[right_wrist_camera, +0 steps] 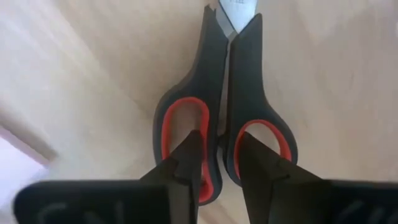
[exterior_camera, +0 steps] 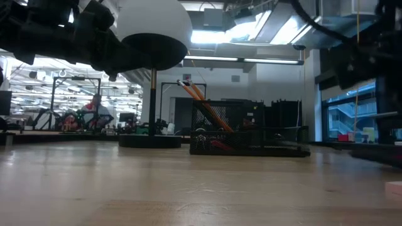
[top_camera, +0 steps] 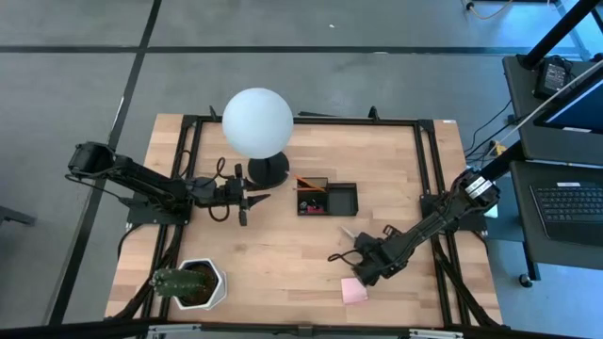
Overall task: Pick and place office supplies into organizer
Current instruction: Put the black scissors into the black desk organizer
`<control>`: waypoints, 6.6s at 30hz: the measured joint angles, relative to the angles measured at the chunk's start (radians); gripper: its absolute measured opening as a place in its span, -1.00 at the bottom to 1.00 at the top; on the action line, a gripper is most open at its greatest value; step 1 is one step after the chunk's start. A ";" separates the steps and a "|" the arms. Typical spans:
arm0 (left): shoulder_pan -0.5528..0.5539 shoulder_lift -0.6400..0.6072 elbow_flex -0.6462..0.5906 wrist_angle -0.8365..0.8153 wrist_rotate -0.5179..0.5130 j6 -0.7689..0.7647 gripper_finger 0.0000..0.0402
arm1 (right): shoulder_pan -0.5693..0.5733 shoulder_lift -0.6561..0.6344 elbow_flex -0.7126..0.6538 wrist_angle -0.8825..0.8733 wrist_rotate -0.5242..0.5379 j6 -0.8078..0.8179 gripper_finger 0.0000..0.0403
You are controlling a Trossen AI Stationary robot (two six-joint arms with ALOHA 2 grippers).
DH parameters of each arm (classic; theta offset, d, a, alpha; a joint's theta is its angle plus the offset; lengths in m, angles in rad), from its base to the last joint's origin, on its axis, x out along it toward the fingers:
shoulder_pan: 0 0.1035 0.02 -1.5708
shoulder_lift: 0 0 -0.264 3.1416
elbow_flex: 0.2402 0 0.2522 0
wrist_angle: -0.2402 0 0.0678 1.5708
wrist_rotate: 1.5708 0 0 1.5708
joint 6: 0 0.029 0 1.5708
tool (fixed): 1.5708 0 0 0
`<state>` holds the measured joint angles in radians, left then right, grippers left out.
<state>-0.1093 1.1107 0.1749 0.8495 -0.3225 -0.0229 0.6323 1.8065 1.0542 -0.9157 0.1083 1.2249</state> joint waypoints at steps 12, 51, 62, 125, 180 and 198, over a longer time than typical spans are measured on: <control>0.000 0.000 0.000 0.008 0.000 0.000 -0.51 | -0.003 -0.195 0.021 0.003 0.185 -0.061 -0.61; -0.100 0.611 0.527 0.085 -0.009 0.436 -0.51 | -0.148 -0.364 -0.360 1.508 0.921 -1.167 -0.60; -0.089 0.640 0.614 0.083 -0.097 0.427 -0.39 | -0.200 -0.350 -0.431 1.692 0.831 -1.235 -0.60; -0.047 0.640 0.616 0.180 -0.177 0.272 -0.68 | -0.248 -0.277 -0.403 1.833 0.814 -1.333 -0.60; -0.239 0.632 0.676 -0.040 -0.940 1.168 -0.86 | -0.079 -0.278 -0.403 1.537 0.944 -1.225 0.17; -0.221 0.615 0.688 -0.495 -1.049 1.506 -0.85 | -0.056 -0.278 -0.404 1.169 0.918 -0.912 0.17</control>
<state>-0.3301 1.7255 0.8631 0.3546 -1.3717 1.4836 0.5762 1.5284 0.6506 0.2537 1.0264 0.3130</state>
